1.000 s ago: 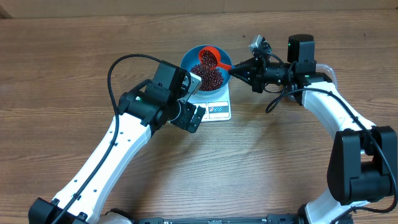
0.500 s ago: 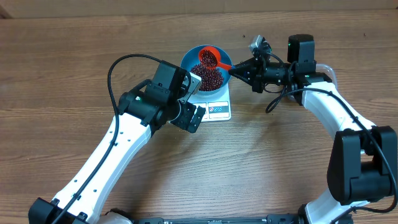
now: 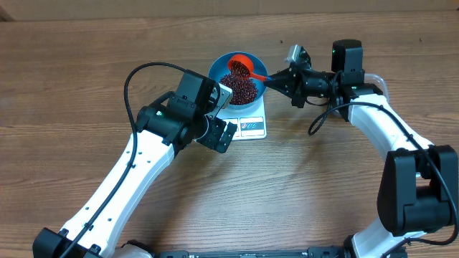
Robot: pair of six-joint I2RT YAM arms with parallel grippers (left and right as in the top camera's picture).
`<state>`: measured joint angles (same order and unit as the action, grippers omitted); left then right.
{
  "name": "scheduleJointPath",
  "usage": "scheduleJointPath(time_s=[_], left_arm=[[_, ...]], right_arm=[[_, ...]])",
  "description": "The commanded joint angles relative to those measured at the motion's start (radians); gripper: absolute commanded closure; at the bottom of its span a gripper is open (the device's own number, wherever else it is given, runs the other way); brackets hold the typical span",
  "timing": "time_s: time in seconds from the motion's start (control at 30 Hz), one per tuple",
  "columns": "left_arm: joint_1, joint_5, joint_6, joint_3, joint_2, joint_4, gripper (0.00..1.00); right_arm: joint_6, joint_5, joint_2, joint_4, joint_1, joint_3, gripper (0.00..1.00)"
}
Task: Scoop item into bowl and weigh 150g on scale
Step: 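Tilt the red cup to pour beans into the teal bowl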
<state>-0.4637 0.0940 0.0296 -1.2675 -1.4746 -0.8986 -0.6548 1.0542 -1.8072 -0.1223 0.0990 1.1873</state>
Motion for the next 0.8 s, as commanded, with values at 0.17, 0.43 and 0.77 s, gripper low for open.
scheduleJointPath(time_s=[0.17, 0.43, 0.77], left_arm=[[0.005, 0.010, 0.008, -0.004, 0.023, 0.001, 0.00], [0.005, 0.010, 0.008, -0.004, 0.023, 0.002, 0.00], [0.005, 0.010, 0.008, -0.004, 0.023, 0.002, 0.00]], right_arm=[[-0.166, 0.000, -0.001, 0.007, -0.002, 0.008, 0.96], [-0.166, 0.000, -0.001, 0.007, -0.002, 0.008, 0.96], [-0.166, 0.000, -0.001, 0.007, -0.002, 0.008, 0.96]])
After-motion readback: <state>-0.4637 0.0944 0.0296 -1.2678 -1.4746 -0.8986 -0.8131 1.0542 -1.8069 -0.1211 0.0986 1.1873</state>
